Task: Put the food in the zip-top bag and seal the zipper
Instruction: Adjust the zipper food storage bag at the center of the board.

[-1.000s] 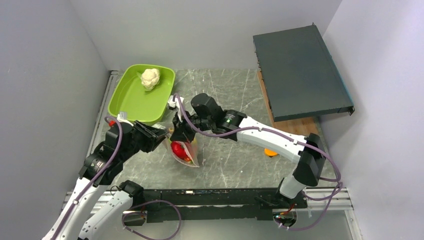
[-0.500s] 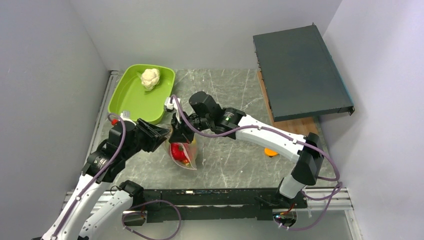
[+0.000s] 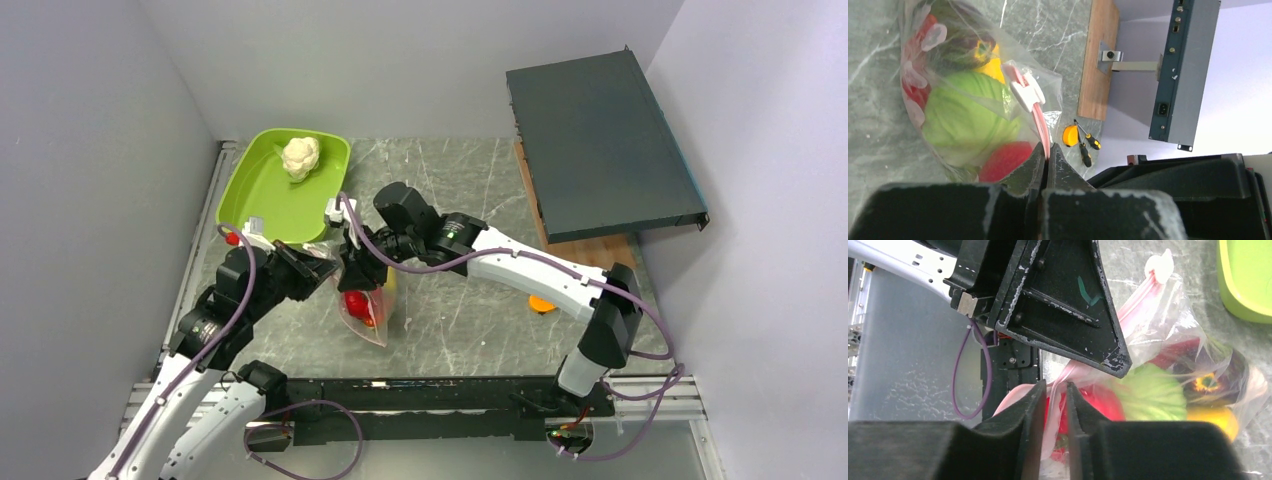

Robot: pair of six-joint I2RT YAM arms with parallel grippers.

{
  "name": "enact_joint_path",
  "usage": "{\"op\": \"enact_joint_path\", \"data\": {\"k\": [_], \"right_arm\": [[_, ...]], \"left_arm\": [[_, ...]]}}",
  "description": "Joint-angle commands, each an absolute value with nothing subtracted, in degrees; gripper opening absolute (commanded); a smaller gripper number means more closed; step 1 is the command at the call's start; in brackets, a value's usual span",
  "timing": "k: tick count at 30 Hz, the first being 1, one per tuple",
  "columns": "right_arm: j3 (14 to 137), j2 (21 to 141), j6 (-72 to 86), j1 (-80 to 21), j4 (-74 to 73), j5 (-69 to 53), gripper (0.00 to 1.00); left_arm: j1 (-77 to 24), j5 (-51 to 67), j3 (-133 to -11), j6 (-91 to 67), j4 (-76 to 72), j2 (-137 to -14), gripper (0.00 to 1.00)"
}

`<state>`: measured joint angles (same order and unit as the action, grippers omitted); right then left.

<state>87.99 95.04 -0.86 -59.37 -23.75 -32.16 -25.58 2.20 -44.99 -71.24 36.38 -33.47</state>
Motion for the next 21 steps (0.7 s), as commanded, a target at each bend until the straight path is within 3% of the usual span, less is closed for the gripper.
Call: {"op": "enact_joint_path", "data": {"k": [1,4,8,16,21], "right_arm": [[89.88,93.00,2.19,-57.88,-20.17,-35.09,0.31],[88.06,89.93,6.77,-54.64,-17.37,-36.17,0.44],[83.29,84.84,13.94,-48.06,-10.85,-41.08,0.52],[75.13,78.68,16.09,-41.51,-4.78,-34.75,0.59],[71.27,78.63,14.51,-40.73,0.58,-37.57,0.62]], "left_arm": [[-25.57,3.91,-43.96,-61.73,26.88,-31.70,0.00],[-25.50,7.61,-45.54,-50.55,24.23,-32.89,0.00],[-25.48,14.39,-53.68,-32.82,26.77,-38.85,0.00],[-25.46,26.48,-78.96,5.71,47.18,-54.01,0.00],[-25.45,37.79,-89.07,21.54,59.95,-62.67,0.00]]}}
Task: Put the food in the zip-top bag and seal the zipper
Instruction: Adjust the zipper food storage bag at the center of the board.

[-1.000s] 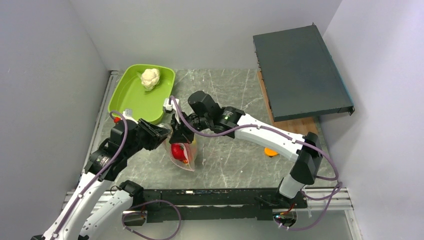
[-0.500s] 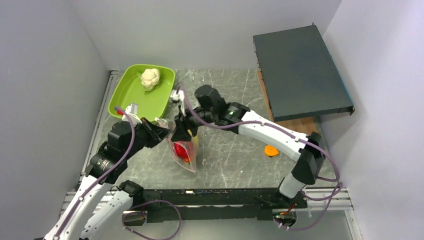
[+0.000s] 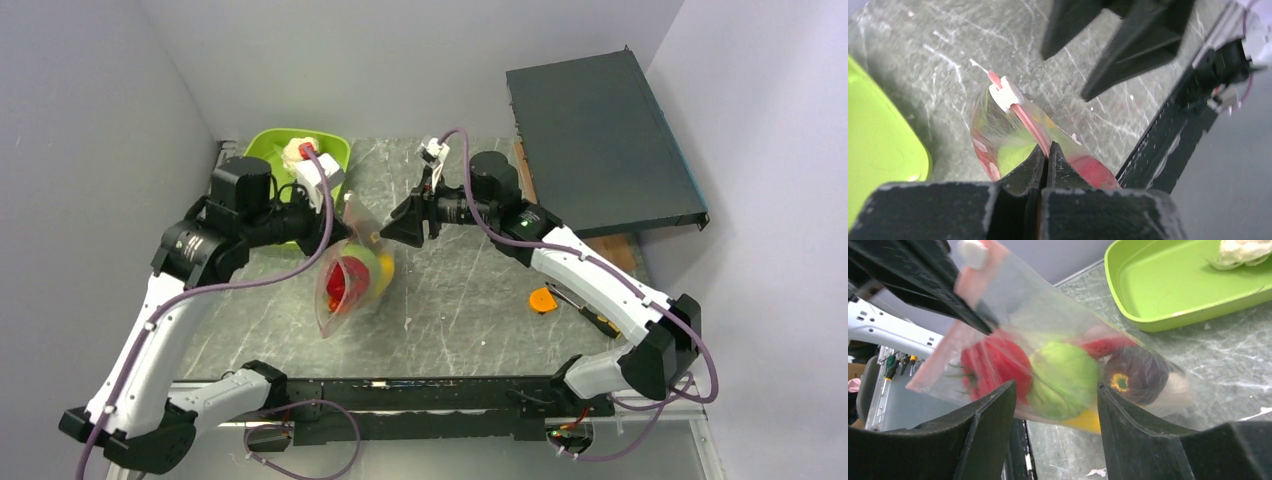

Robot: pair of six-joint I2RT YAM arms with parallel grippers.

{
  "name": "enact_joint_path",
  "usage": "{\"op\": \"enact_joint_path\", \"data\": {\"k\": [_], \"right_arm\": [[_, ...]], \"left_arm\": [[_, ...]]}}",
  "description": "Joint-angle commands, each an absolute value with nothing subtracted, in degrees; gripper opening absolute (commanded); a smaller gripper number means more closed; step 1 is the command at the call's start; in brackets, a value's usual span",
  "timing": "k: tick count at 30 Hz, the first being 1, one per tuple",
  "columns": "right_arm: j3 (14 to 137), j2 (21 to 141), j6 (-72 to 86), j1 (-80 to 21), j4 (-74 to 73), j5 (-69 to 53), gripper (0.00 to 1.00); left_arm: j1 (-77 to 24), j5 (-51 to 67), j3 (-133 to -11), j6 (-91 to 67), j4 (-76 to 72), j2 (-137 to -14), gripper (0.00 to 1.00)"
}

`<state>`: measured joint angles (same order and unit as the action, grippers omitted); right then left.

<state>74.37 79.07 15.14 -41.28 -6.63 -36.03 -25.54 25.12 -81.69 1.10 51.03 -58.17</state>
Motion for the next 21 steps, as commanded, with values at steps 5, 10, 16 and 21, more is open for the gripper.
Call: {"op": "enact_joint_path", "data": {"k": [5,10,16,21], "right_arm": [[67.79,77.33,11.16,-40.00,7.32,-44.14,0.72],[65.83,76.04,8.27,-37.68,7.88,-50.78,0.77],[64.25,76.62,11.02,-36.31,10.17,-63.12,0.74],[63.98,77.83,15.85,-36.34,13.43,-66.81,0.67]], "left_arm": [[-25.55,53.39,-92.75,34.01,71.30,-72.22,0.00],[-25.66,57.94,-88.70,36.64,70.82,-74.15,0.00],[-25.60,61.25,-85.01,35.73,66.66,-70.95,0.00],[-25.66,62.51,-84.28,34.88,65.48,-69.98,0.00]]}}
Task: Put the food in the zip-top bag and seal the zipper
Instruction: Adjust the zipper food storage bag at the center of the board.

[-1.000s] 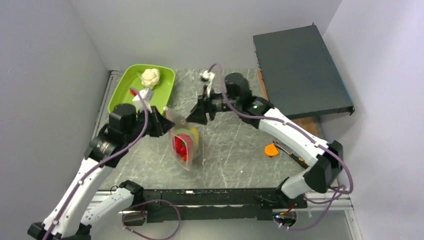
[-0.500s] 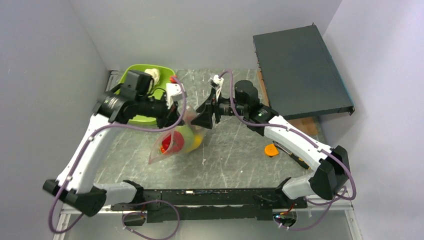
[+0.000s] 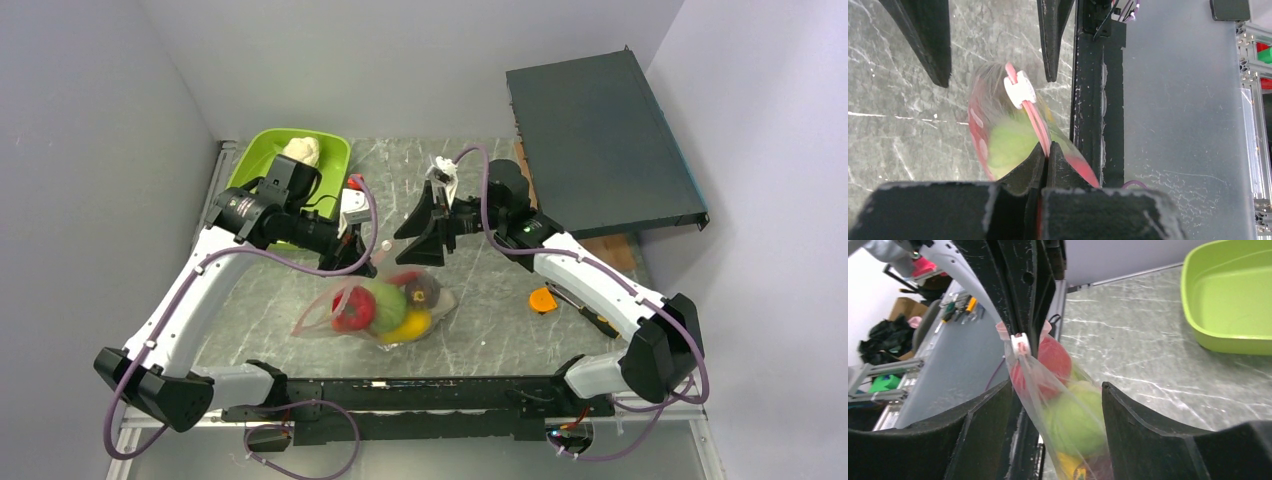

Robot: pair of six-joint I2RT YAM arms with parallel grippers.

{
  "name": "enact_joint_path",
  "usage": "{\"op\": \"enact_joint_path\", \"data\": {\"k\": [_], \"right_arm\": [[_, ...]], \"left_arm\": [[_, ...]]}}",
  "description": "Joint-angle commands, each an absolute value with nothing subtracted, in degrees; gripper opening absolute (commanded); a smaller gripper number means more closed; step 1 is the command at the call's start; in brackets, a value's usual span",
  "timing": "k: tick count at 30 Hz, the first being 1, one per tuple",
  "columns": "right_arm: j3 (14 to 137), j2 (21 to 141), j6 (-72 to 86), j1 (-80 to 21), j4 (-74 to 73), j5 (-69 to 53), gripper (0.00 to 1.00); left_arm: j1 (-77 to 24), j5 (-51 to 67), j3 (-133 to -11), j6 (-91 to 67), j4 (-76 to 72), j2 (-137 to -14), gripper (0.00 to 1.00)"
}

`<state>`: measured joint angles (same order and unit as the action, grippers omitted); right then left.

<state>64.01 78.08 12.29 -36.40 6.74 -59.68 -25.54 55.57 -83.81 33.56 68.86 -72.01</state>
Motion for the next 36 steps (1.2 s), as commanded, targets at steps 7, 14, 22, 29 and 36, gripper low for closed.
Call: {"op": "enact_joint_path", "data": {"k": [7,14,22,29,36], "right_arm": [[62.96,80.27,27.45,-36.39,26.94,-69.82,0.52],[63.04,82.24,29.44,-37.21,28.08,-70.24,0.44],[63.71,83.25,30.59,-37.44,28.55,-69.76,0.11],[59.25,79.54,26.95,-36.20,26.47,-59.42,0.00],[54.51,78.37,30.38,-34.00,33.61,-58.15,0.00]], "left_arm": [[-25.62,63.31,-84.16,35.14,65.79,-70.31,0.00],[-25.66,63.37,-83.72,34.54,65.45,-69.60,0.00],[-25.62,62.91,-83.28,33.69,64.65,-69.28,0.00],[-25.45,49.97,-76.42,16.98,52.07,-63.37,0.38],[-24.78,25.42,-65.06,-2.39,43.48,-45.15,0.91]]}}
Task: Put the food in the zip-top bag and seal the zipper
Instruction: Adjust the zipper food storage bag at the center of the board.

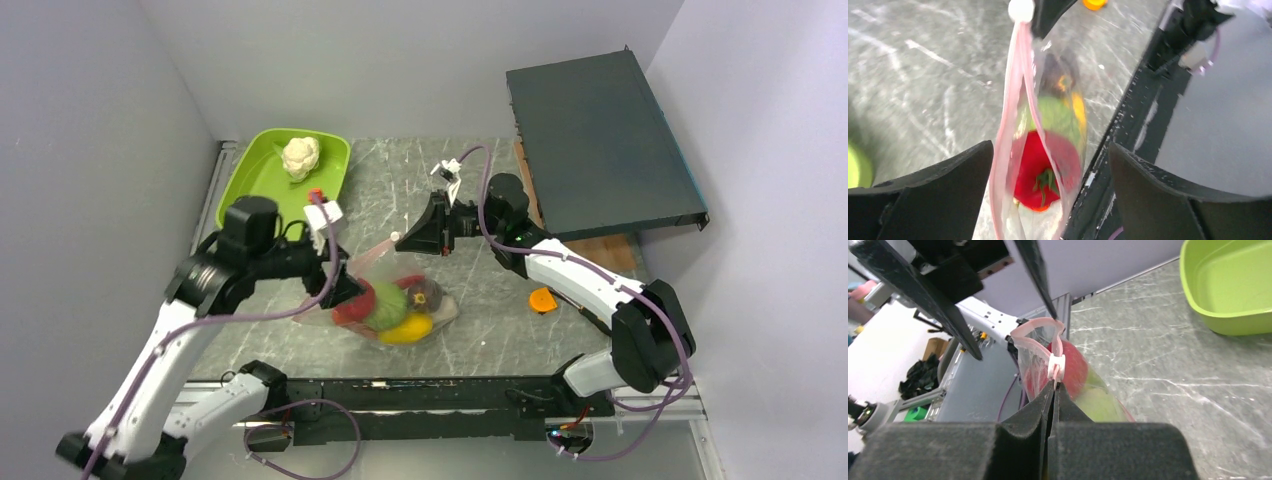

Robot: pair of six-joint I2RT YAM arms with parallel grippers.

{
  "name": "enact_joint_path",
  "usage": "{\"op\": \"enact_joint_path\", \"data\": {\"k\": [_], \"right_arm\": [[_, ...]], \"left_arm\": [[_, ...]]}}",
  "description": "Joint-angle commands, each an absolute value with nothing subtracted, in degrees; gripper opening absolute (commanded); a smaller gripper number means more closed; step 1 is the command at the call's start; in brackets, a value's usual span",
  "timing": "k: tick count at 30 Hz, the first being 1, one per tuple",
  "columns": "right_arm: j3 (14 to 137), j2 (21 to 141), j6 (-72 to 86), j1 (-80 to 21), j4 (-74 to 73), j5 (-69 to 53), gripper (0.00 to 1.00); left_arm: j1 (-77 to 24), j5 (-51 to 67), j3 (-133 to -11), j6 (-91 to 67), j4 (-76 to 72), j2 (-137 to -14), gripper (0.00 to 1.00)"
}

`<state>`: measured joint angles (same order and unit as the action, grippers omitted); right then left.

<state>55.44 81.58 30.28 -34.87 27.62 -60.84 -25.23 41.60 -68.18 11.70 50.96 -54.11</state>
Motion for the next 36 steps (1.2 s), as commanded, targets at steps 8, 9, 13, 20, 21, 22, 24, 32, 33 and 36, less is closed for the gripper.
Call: {"op": "enact_joint_path", "data": {"k": [8,9,13,20,21,22,24,32,33,36], "right_arm": [[54.58,78.35,31.54,-32.49,35.26,-60.13,0.00],[54.58,78.43,31.75,-32.31,35.47,-60.45,0.00],[54.71,78.48,31.82,-31.91,35.38,-61.38,0.00],[54.93,78.52,31.56,-31.43,35.08,-63.04,0.00],[55.00,78.57,31.70,-31.41,35.29,-63.23,0.00],[55.04,78.65,31.72,-31.28,35.38,-63.47,0.00],[55.17,78.82,31.68,-31.28,35.33,-63.67,0.00],[55.19,78.95,31.38,-30.89,35.02,-63.69,0.00],[55.20,79.07,31.42,-30.89,35.11,-63.72,0.00],[55.20,79.14,31.52,-30.77,35.42,-63.42,0.00]], "left_arm": [[-24.79,16.31,-56.29,-9.29,46.89,-33.59,1.00],[-24.79,15.73,-55.66,-9.69,47.07,-32.91,1.00],[-24.78,11.02,-55.43,-8.36,49.29,-32.32,1.00],[-24.79,9.32,-54.81,2.20,50.31,-36.10,1.00],[-24.79,9.94,-54.14,4.10,49.44,-36.76,1.00],[-24.79,11.57,-53.55,6.47,48.46,-37.30,1.00],[-24.70,15.15,-52.55,10.27,47.17,-38.23,0.99],[-24.53,21.79,-53.28,16.35,51.62,-42.49,0.71],[-24.52,21.75,-53.79,16.51,52.28,-43.14,0.63],[-24.52,19.54,-57.02,16.87,55.66,-45.10,0.33]]}}
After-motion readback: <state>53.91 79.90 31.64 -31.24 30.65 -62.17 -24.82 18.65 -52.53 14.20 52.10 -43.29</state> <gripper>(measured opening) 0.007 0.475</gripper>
